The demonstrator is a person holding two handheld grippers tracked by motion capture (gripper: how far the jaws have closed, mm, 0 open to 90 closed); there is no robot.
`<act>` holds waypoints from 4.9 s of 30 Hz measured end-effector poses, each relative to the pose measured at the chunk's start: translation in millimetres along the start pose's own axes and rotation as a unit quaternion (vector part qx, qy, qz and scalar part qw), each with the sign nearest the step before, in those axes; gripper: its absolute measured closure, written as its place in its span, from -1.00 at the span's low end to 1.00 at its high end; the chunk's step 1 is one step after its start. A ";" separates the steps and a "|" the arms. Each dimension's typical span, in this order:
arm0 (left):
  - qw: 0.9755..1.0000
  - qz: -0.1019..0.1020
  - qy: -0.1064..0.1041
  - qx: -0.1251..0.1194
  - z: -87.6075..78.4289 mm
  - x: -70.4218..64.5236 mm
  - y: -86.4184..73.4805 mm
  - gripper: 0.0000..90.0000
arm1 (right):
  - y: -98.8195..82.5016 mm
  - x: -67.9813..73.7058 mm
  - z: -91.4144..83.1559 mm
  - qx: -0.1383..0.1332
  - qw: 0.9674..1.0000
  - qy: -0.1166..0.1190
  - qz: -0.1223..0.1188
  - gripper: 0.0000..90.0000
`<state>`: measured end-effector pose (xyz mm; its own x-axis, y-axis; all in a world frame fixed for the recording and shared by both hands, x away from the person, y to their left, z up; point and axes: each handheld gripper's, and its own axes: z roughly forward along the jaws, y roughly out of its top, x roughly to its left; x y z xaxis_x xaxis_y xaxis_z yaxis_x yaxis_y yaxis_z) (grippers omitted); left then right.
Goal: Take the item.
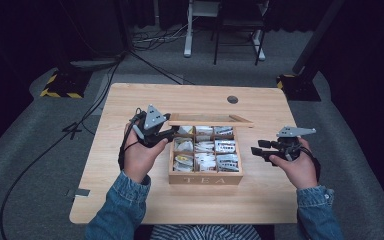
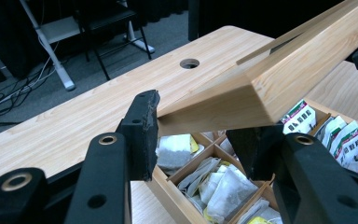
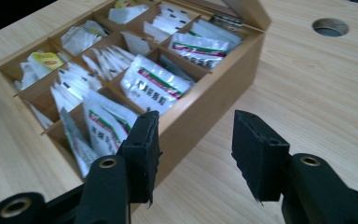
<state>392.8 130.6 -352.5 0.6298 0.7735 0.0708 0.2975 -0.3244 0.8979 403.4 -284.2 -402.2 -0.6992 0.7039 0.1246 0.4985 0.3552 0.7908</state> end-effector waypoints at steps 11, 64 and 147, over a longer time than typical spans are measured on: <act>1.000 -0.002 -0.005 0.002 -0.1 0.3 -1.1 0.20 | 6.0 29.6 9.0 0.017 0.998 0.045 -0.029 0.29; 1.000 0.011 0.006 0.014 1.1 -4.0 -1.5 0.17 | 1.6 63.4 87.5 0.128 0.979 0.144 -0.070 0.99; 1.000 0.022 0.003 0.015 1.6 -3.4 -0.8 0.15 | 18.3 20.8 -30.2 -0.089 0.996 0.002 -0.023 1.00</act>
<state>391.5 127.3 -354.2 0.6380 0.7617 0.1133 0.2913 -0.3749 0.8801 382.5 -281.6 -367.0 -0.7208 0.6875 0.0878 0.3675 0.2717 0.8894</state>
